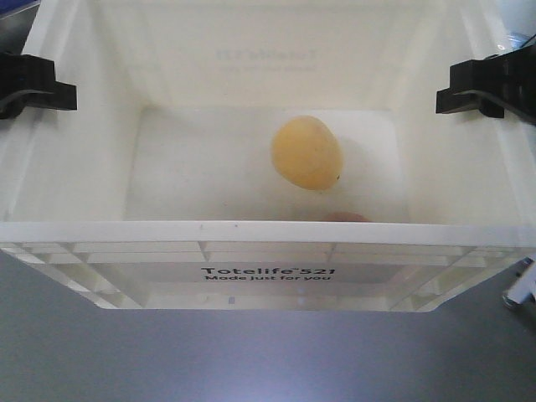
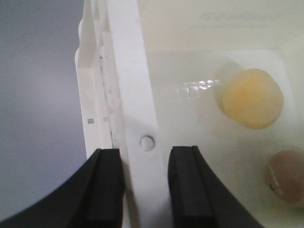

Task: Place moving items into box and shelve
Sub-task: 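Hold the crate raised with both grippers while the base drives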

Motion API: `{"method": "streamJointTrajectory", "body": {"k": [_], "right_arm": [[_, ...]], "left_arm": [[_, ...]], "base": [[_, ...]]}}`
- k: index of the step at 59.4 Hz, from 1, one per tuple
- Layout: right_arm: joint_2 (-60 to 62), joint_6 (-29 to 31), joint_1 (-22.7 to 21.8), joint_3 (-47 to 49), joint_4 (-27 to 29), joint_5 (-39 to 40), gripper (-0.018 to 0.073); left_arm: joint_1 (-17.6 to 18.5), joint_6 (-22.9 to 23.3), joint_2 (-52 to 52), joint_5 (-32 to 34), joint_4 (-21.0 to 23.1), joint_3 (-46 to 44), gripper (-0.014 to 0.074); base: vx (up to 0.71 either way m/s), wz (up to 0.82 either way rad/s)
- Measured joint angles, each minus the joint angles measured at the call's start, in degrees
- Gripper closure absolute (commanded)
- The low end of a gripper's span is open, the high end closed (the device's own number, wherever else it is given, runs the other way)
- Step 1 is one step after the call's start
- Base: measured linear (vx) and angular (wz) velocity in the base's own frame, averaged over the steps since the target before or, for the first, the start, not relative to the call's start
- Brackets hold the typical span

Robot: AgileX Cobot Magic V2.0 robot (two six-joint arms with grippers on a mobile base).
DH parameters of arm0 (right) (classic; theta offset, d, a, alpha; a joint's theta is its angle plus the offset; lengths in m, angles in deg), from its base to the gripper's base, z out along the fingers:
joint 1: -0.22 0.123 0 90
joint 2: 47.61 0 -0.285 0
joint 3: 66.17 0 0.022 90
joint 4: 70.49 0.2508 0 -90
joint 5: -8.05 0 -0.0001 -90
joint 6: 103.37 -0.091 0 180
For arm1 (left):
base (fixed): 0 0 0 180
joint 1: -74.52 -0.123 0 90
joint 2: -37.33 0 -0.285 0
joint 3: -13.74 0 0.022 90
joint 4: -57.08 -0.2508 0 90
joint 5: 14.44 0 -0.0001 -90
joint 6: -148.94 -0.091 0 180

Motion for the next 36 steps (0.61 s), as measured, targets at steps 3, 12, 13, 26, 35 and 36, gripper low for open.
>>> {"method": "streamJointTrajectory", "body": {"k": [3, 12, 13, 26, 35, 36], "right_arm": [[0.0, 0.0, 0.0, 0.0, -0.1, 0.0, 0.0565], [0.0, 0.0, 0.0, 0.0, -0.1, 0.0, 0.0565], [0.0, 0.0, 0.0, 0.0, -0.1, 0.0, 0.0565], [0.0, 0.0, 0.0, 0.0, 0.0, 0.1, 0.0565], [0.0, 0.0, 0.0, 0.0, 0.0, 0.1, 0.0565], [0.0, 0.0, 0.0, 0.0, 0.0, 0.1, 0.0565]], "left_arm": [[0.0, 0.0, 0.0, 0.0, 0.0, 0.0, 0.0603], [0.0, 0.0, 0.0, 0.0, 0.0, 0.0, 0.0603], [0.0, 0.0, 0.0, 0.0, 0.0, 0.0, 0.0603], [0.0, 0.0, 0.0, 0.0, 0.0, 0.0, 0.0603], [0.0, 0.0, -0.1, 0.0, 0.0, 0.0, 0.0603], [0.0, 0.0, -0.1, 0.0, 0.0, 0.0, 0.0603]], "base": [[-0.11, 0.84], [-0.10, 0.86], [-0.10, 0.87], [-0.08, 0.87], [-0.06, 0.85], [-0.06, 0.82]]}}
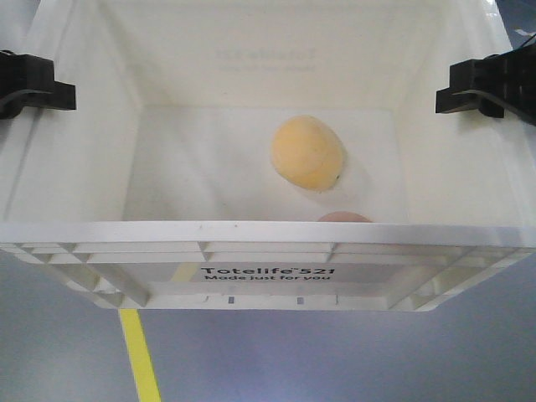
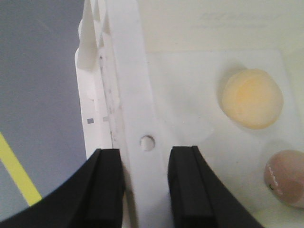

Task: Place moving items into box and shelve
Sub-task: 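Hold the crate raised with both grippers while the base drives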

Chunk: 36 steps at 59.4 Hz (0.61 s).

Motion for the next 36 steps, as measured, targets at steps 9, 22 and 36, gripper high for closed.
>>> {"method": "streamJointTrajectory", "body": {"k": [9, 22, 36], "right_arm": [[0.0, 0.0, 0.0, 0.0, 0.1, 0.0, 0.0565], [0.0, 0.0, 0.0, 0.0, 0.1, 0.0, 0.0565], [0.0, 0.0, 0.0, 0.0, 0.1, 0.0, 0.0565]], "left_arm": [[0.0, 0.0, 0.0, 0.0, 0.0, 0.0, 0.0603], [0.0, 0.0, 0.0, 0.0, 0.0, 0.0, 0.0603], [0.0, 0.0, 0.0, 0.0, 0.0, 0.0, 0.0603]], "base": [[-0.05, 0.80], [-0.05, 0.68], [-0.03, 0.48]]}}
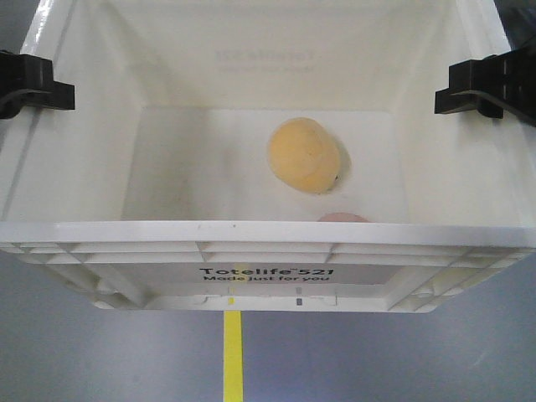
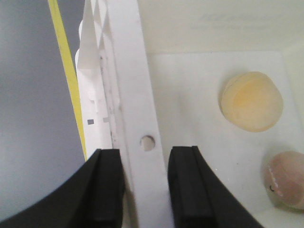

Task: Place moving items into box and shelve
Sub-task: 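Hold the crate raised with both grippers while the base drives, then keep gripping the crate rims while the base drives onward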

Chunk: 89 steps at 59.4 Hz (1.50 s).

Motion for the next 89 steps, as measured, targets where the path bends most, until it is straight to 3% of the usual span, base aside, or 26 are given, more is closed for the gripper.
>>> {"method": "streamJointTrajectory", "body": {"k": [89], "right_arm": [[0.0, 0.0, 0.0, 0.0, -0.1, -0.2, 0.0565]], "left_arm": [[0.0, 0.2, -0.1, 0.0, 0.0, 0.0, 0.0603]], "base": [[0.16, 0.14]]}}
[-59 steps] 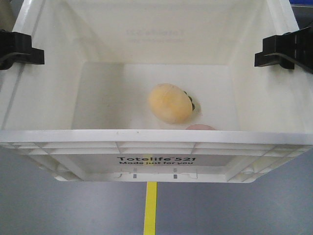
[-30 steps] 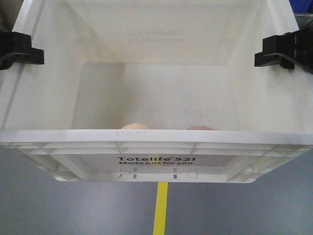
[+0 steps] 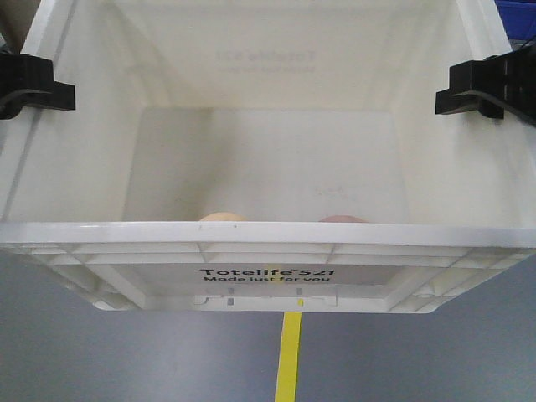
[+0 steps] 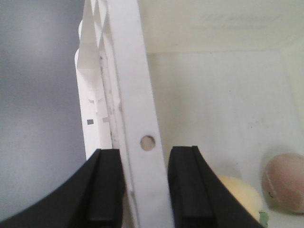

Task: Place moving items into box and shelve
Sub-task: 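Keep gripping the crate rims while the base drives onward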

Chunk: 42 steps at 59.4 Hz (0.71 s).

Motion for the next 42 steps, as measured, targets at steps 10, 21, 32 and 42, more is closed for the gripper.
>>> {"method": "streamJointTrajectory", "body": {"k": [10, 21, 32, 42], "right_arm": [[0.0, 0.0, 0.0, 0.0, 0.0, 0.0, 0.0565], [0.0, 0.0, 0.0, 0.0, 0.0, 0.0, 0.0565], [0.0, 0.0, 0.0, 0.0, 0.0, 0.0, 0.0565], [0.0, 0.0, 0.0, 0.0, 0.0, 0.0, 0.0565]], "left_arm": [[0.0, 0.0, 0.0, 0.0, 0.0, 0.0, 0.0603], [0.0, 0.0, 0.0, 0.0, 0.0, 0.0, 0.0603], [0.0, 0.0, 0.0, 0.0, 0.0, 0.0, 0.0603], [0.0, 0.0, 0.0, 0.0, 0.0, 0.0, 0.0603]], "base": [[0.32, 0.01], [0.35, 0.01], [0.38, 0.01], [0.41, 0.01]]}}
